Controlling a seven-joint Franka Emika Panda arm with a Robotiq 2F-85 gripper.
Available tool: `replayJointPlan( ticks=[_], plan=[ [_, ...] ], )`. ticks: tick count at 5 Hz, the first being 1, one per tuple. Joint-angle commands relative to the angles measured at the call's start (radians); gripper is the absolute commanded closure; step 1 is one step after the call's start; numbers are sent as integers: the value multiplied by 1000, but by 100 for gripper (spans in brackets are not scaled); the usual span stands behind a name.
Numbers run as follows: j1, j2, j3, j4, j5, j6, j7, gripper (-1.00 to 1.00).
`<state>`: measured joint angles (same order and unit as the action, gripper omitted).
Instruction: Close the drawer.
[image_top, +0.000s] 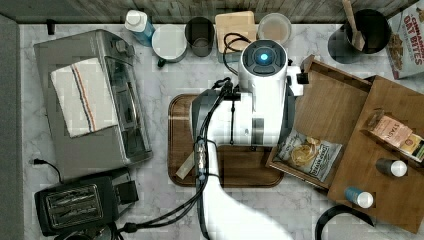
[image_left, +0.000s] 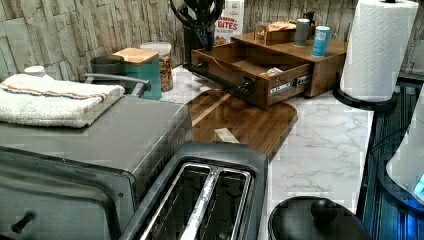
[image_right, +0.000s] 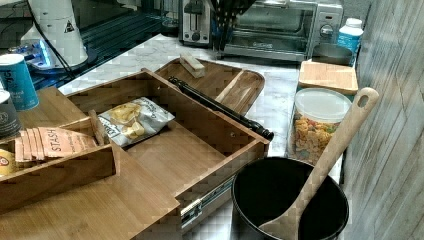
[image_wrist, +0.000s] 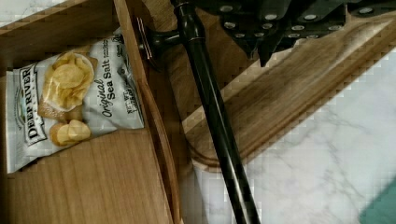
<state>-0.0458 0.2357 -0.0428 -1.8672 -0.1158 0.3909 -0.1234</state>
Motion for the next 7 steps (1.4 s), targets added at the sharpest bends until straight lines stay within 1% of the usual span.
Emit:
replayJointPlan(
  ticks=[1, 2, 3, 4, 5, 6, 7],
  plan=[
    [-7, 96, 6, 241, -6, 37, -103, 100],
    [1, 150, -4, 270, -46, 108, -73, 100],
    [2, 213, -13, 323, -57, 116, -69, 100],
    [5, 283, -22, 393, -71, 77, -80, 100],
    [6, 326, -28, 408, -107, 75, -114, 100],
    [-24, 341, -7, 396, -112, 79, -134, 100],
    [-51, 331, 7, 372, -65, 73, -163, 100]
  ],
)
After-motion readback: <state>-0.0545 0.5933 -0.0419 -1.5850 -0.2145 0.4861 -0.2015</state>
